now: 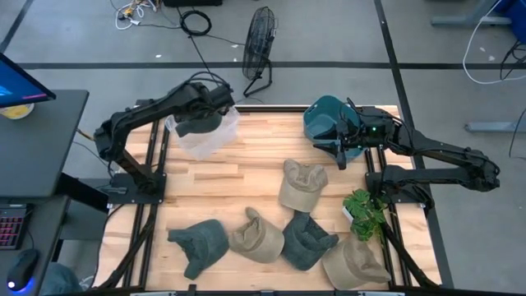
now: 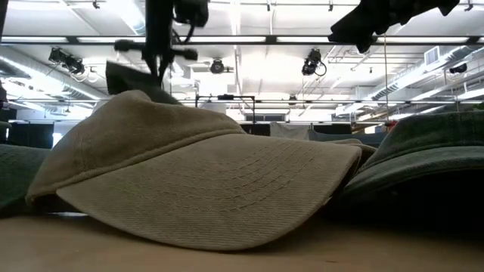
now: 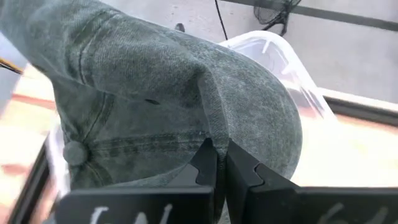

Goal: Pick & Place hat
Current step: Put the top gray cap into the transparent bin, then put the left gray cap into the transparent bin

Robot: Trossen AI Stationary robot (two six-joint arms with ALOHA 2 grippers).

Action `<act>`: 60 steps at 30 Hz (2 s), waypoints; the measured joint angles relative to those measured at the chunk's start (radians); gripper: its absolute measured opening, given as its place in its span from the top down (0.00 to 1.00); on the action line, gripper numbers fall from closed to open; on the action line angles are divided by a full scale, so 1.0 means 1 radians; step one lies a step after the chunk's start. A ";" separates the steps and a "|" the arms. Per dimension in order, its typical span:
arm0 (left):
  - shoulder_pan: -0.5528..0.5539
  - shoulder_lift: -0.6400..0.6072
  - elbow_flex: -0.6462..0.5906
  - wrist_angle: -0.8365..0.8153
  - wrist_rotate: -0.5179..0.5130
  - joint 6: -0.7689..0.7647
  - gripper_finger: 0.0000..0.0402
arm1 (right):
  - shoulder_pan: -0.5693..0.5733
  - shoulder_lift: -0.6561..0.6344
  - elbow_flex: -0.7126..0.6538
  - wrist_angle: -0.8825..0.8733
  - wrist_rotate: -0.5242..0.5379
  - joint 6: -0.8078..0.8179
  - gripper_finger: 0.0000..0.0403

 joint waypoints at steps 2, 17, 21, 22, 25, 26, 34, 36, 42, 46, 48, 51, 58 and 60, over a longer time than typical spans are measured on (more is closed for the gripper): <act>0.019 0.000 -0.048 0.082 0.000 0.034 0.98 | 0.000 0.000 0.000 0.000 0.000 0.000 0.65; 0.045 0.000 -0.302 0.307 0.002 0.086 0.96 | 0.000 0.000 0.000 0.000 0.000 0.000 0.65; 0.047 0.000 -0.333 0.360 0.038 0.143 0.91 | 0.000 0.000 0.000 0.000 0.000 0.000 0.65; 0.047 0.000 -0.339 0.373 0.053 0.163 0.89 | 0.000 0.000 0.000 0.000 0.000 0.000 0.65; 0.048 0.000 -0.358 0.410 0.084 0.197 0.82 | 0.000 0.000 0.000 0.000 0.000 0.000 0.65; 0.049 0.000 -0.361 0.420 0.097 0.197 0.80 | 0.000 0.000 0.000 0.000 0.000 0.000 0.65; 0.036 -0.003 -0.289 0.383 0.127 0.259 0.66 | 0.000 0.000 0.000 0.000 0.000 0.000 0.65; 0.021 -0.008 -0.226 0.338 0.127 0.297 0.66 | 0.000 0.000 0.000 0.000 0.000 0.000 0.65; -0.064 -0.031 0.020 0.150 0.207 0.377 0.67 | 0.000 0.000 0.000 0.000 0.000 0.000 0.65; -0.177 -0.031 0.160 0.020 0.302 0.389 0.68 | 0.000 0.000 0.000 0.000 0.000 0.000 0.65; -0.253 -0.032 0.198 -0.028 0.314 0.387 0.68 | 0.000 0.000 0.000 -0.001 0.000 0.000 0.65; -0.383 -0.029 0.231 -0.131 0.330 0.333 0.67 | 0.000 0.000 0.000 0.000 0.000 0.000 0.65; -0.722 -0.030 0.189 -0.249 0.341 -0.184 0.64 | 0.000 0.000 0.000 -0.001 0.000 0.000 0.65; -0.818 -0.027 0.155 -0.224 0.341 -0.382 0.63 | 0.000 0.000 0.000 -0.001 0.000 0.000 0.65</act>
